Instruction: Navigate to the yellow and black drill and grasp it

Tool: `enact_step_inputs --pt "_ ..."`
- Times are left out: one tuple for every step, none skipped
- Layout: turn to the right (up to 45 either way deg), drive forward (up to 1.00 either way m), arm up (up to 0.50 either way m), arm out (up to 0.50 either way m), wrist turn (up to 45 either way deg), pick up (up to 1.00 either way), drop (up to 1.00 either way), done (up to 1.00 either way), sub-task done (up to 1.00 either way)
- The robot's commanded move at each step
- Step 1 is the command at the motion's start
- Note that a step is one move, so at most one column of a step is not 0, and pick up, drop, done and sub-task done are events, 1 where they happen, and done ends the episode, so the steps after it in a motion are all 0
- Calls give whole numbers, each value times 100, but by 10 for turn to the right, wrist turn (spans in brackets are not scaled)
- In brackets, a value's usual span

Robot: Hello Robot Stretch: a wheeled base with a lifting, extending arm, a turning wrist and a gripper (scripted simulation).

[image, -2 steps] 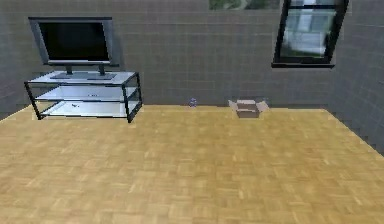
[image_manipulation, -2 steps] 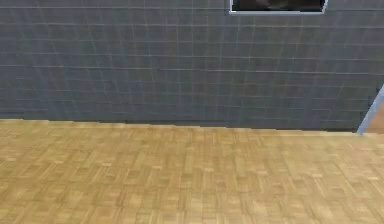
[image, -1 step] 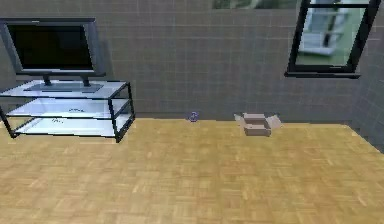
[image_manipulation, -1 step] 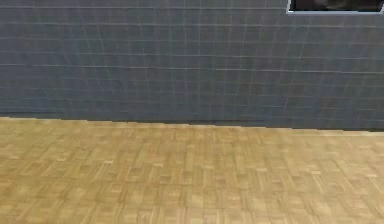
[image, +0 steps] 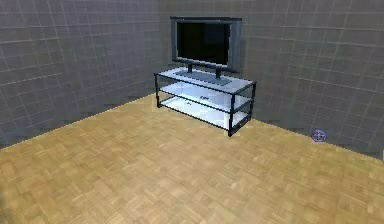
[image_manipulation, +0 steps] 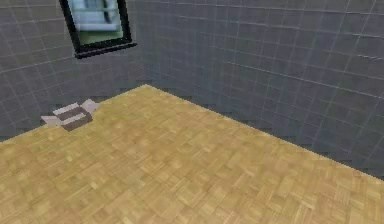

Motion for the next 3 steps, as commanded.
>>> enact_step_inputs --pt "0 45 0 0 0 0 0 0 0" --pt "-450 0 0 0 0 0 0 0 0" --pt "0 25 0 0 0 0 0 0 0"
